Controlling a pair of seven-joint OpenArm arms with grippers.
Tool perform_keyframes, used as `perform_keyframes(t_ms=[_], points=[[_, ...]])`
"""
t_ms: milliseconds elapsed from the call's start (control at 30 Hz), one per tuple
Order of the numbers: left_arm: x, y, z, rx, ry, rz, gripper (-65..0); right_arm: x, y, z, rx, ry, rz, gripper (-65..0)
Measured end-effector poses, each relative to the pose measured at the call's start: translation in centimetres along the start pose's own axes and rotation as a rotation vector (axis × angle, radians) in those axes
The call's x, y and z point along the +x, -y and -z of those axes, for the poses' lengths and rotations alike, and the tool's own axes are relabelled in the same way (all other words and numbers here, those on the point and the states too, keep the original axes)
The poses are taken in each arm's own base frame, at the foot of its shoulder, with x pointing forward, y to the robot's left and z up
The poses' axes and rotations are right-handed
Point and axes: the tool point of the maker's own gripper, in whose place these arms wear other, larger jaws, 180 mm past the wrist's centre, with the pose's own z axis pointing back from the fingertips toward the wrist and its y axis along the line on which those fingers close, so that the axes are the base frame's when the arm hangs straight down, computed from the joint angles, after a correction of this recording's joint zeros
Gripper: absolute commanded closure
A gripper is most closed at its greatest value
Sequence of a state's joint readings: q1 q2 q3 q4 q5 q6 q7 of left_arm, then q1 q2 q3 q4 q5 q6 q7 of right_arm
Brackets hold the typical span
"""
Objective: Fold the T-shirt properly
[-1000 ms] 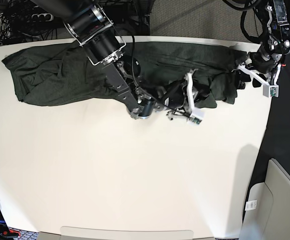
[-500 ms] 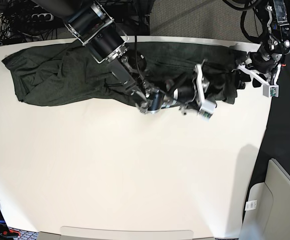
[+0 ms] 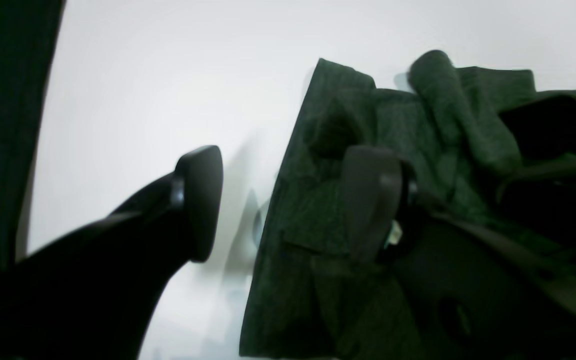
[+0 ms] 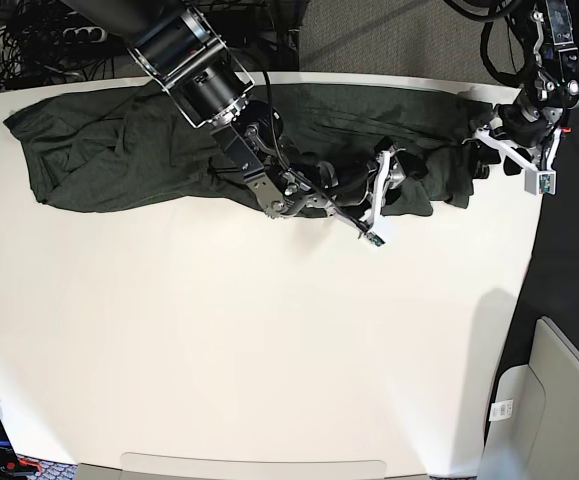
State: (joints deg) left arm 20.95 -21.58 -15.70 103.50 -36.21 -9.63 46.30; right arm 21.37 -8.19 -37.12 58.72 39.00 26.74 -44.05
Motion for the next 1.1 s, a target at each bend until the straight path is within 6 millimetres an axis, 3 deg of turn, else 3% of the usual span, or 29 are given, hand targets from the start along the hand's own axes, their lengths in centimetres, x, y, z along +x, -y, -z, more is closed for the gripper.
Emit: perform_keyframes(t_ms=[67,233,433,667,800,967,1100], points=[[0.0,0.0,0.0,0.000,0.000,0.001,-37.0,-0.1,0.1,0.1,-0.002,-0.004,0.006,-33.0],[0.0,0.0,0.0,0.000,0.000,0.000,-37.0,-1.0,0.4,0.1,-0.010,-0.035,0.013,-4.7],[0.0,0.0,0.0,0.000,0.001,0.000,-37.0,-2.3,-2.2,-0.2,0.140,-0.099,-0.153,-3.4],[0.0,0.0,0.0,0.000,0.001,0.000,-37.0,1.3,-4.8,-1.3,0.168,0.011,-0.252,-3.4],[0.0,0.0,0.0,0.000,0.001,0.000,-37.0,1.8,-5.4,-1.6,0.174,0.026,-0.270,-3.4],[0.0,0.0,0.0,0.000,0.000,0.001,-37.0,0.4,-6.2,-1.4,0.203,-0.038,-0.266,-3.6],[0.0,0.0,0.0,0.000,0.001,0.001,-37.0,-1.3,-8.3,-1.3,0.258,-0.116,-0.303,-3.7]])
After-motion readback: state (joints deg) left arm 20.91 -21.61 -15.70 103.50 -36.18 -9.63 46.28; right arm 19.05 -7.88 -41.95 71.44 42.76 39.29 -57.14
